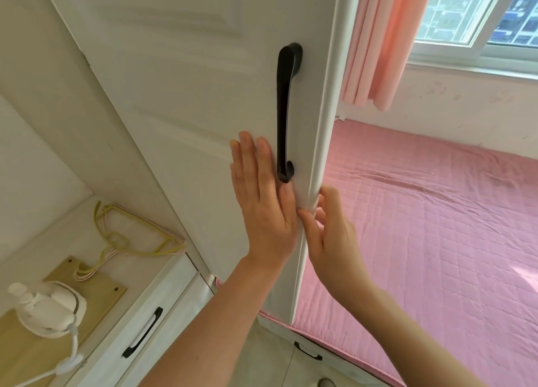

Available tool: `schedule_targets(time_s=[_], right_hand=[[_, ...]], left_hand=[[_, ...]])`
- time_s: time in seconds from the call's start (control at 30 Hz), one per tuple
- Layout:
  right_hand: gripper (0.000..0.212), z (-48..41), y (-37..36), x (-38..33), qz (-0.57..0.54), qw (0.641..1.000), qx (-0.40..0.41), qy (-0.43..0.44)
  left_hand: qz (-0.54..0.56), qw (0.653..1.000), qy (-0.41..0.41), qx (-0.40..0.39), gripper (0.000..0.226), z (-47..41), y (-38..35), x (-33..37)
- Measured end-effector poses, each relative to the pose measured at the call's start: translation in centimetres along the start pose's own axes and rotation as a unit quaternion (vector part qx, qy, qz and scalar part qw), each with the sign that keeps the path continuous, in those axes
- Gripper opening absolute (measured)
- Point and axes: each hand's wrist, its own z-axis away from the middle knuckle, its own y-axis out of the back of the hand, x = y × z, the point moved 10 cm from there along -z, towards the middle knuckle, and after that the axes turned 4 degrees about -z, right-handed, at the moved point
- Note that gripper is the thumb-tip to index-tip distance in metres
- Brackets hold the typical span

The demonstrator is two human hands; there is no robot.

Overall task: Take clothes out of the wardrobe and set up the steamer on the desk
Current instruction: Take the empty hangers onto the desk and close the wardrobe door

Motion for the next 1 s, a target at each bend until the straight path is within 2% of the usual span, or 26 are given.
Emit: schedule_targets(time_s=[0.33,0.57,0.87,1.0], right_hand=[[0.024,-6.7,3.0,3.9,-0.04,0.998,-0.05,0.008],[0.023,-13.4,4.3,7.5,-0.085,0.992,-0.097,-0.009],[0.037,-20.0,3.6,10.3,-0.123,0.986,-0.116,0.005],[0.042,-22.2,2.7,11.4,-0.107,0.987,-0.115,0.02]], left_hand=[[-0.096,0.994,0.006,0.045,0.054,-1.8,-6.2,-1.6],[-0.194,0.981,-0.021,0.023,0.058,-3.8,-10.6,-4.3],[-0.319,0.948,0.003,-0.005,0.054,-6.4,-14.5,-7.8],[-0.408,0.912,-0.021,-0.042,0.056,-7.7,-14.7,-9.6]])
